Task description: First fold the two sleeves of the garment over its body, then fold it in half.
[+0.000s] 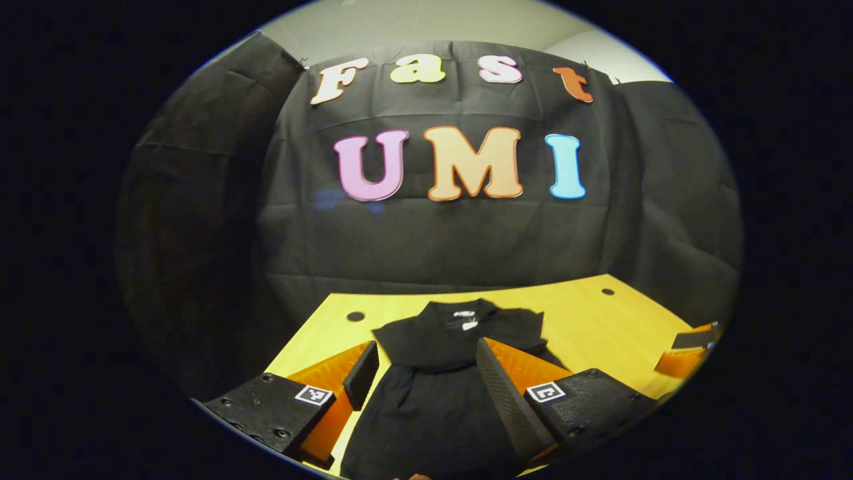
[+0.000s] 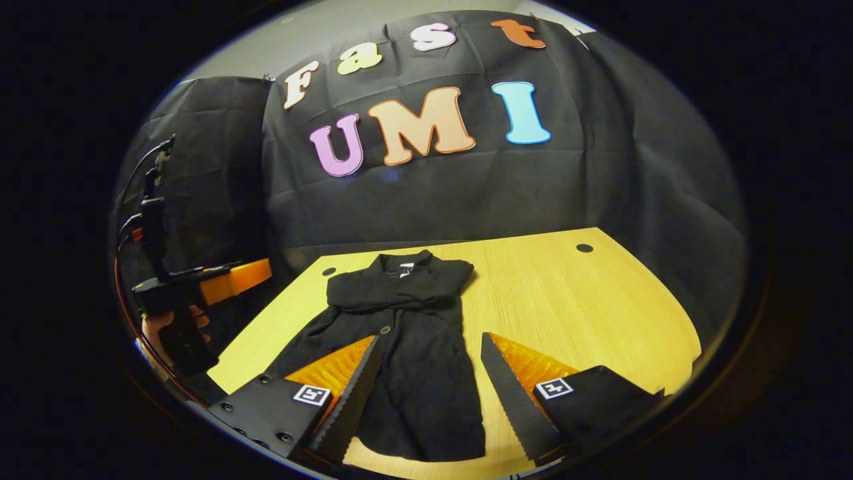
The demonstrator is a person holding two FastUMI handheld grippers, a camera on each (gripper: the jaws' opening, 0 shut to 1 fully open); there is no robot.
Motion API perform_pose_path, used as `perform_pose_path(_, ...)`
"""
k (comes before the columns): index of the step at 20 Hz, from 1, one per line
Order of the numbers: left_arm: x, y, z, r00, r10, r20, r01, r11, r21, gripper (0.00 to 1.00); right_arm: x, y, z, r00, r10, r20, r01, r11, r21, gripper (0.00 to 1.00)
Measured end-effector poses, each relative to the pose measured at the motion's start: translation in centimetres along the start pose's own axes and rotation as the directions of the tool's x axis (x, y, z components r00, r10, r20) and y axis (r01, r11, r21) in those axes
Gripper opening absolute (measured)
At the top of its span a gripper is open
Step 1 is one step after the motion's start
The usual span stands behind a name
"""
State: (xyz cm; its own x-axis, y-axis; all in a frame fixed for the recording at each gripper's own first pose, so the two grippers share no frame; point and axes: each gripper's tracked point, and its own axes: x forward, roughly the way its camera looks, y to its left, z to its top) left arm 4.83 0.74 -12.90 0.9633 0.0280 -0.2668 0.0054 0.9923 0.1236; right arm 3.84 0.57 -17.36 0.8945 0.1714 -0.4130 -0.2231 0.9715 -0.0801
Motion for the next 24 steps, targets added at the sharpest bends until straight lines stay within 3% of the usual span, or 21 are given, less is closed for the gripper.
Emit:
perform_pose_path(6, -6.9, 3.9, -11.1, 0.963, 0.071, -0.259, -0.095, 0.992, -0.080, 0.92, -0.5, 0.8, -5.7, 0.997, -0.016, -0.074, 0.010, 0.997, -0.073, 0.95)
perform_pose_path(12, -8.9, 3.6, -18.0, 0.930, 0.048, -0.364, -0.058, 0.998, -0.017, 0.93, -0.3, 0.6, -11.4, 0.984, -0.032, -0.176, 0.018, 0.997, -0.080, 0.95)
perform_pose_path(15, -9.8, 3.7, -21.6, 0.901, 0.039, -0.433, -0.042, 0.999, 0.001, 0.94, 0.1, -0.2, -13.6, 0.974, -0.061, -0.216, 0.044, 0.995, -0.085, 0.95)
perform_pose_path(20, -10.0, 4.1, -24.8, 0.872, 0.043, -0.488, -0.048, 0.999, 0.003, 0.93, 0.6, -1.7, -17.1, 0.951, -0.102, -0.292, 0.085, 0.994, -0.071, 0.96)
perform_pose_path(24, -9.5, 4.4, -26.3, 0.864, 0.048, -0.501, -0.051, 0.999, 0.008, 0.93, 0.9, -2.4, -19.8, 0.928, -0.123, -0.352, 0.102, 0.992, -0.078, 0.96)
